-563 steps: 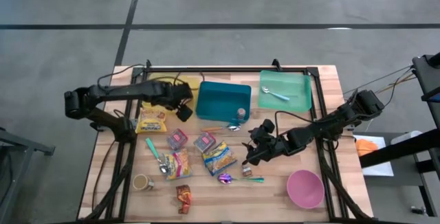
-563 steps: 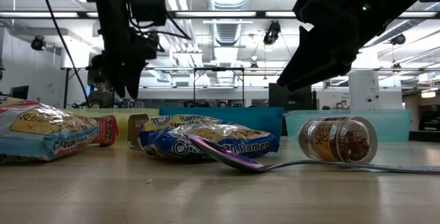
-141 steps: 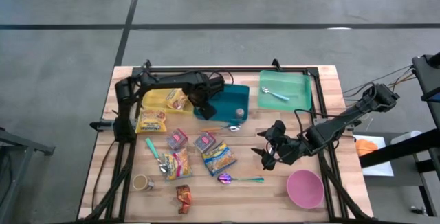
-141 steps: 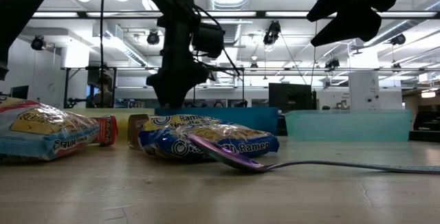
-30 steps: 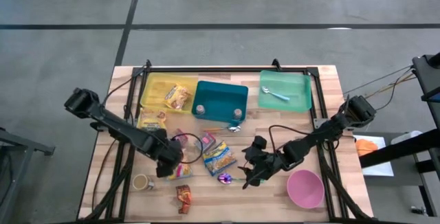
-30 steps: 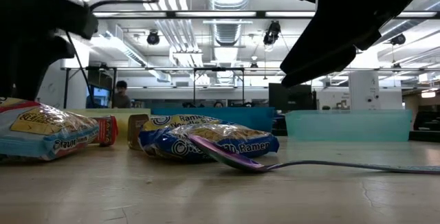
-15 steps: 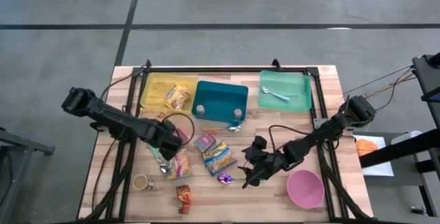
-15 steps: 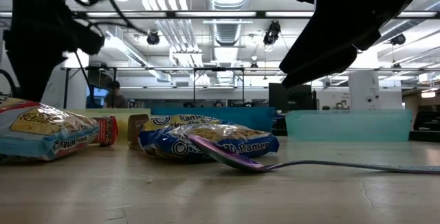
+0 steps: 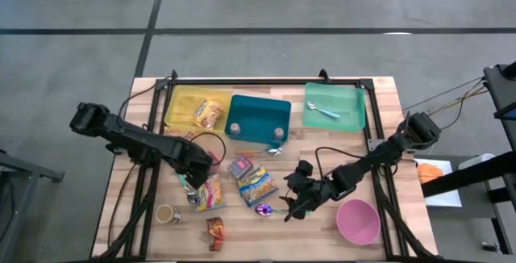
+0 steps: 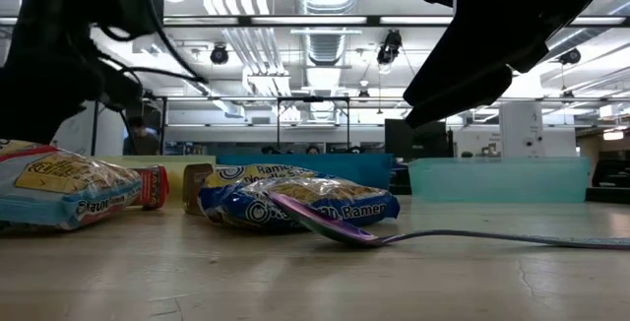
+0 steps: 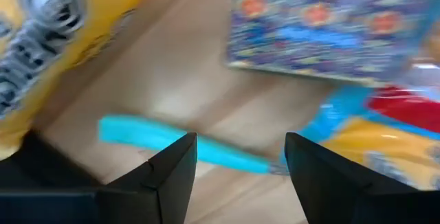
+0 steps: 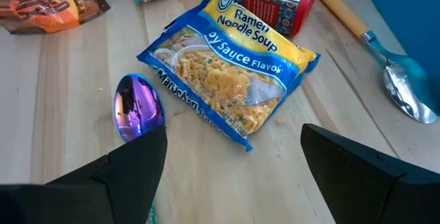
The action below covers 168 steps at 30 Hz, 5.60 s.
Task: Pick & Place Food Item
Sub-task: Put the light blue noodle pack into the yellow bin
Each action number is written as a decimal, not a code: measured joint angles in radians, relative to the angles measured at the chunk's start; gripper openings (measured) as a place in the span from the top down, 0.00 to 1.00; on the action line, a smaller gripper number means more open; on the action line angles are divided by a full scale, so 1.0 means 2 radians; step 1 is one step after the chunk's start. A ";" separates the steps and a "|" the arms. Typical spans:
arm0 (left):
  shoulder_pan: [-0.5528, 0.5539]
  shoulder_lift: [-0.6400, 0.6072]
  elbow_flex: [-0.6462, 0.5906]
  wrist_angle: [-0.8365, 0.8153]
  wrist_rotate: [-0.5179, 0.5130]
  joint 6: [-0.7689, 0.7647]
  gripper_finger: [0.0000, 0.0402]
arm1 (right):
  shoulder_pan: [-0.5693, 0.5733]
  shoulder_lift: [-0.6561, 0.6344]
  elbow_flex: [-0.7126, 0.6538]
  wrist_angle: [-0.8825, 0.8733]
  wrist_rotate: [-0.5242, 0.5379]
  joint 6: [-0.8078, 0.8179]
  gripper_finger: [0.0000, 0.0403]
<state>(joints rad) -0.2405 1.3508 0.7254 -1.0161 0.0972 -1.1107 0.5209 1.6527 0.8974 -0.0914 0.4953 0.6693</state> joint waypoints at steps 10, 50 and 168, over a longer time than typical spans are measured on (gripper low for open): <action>0.000 -0.096 -0.007 0.002 0.005 -0.024 0.43 | 0.000 0.000 0.000 0.000 -0.001 0.000 0.18; 0.000 -0.131 -0.104 0.196 0.074 -0.042 0.43 | 0.000 0.000 0.000 -0.010 -0.056 -0.033 0.18; -0.001 -0.056 -0.074 0.327 0.118 0.006 0.99 | 0.002 0.094 0.137 -0.161 -0.069 -0.101 0.18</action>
<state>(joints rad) -0.2432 1.2396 0.5778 -0.3613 0.3334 -1.0991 0.5255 1.8412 1.1706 -0.4136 0.3580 0.4675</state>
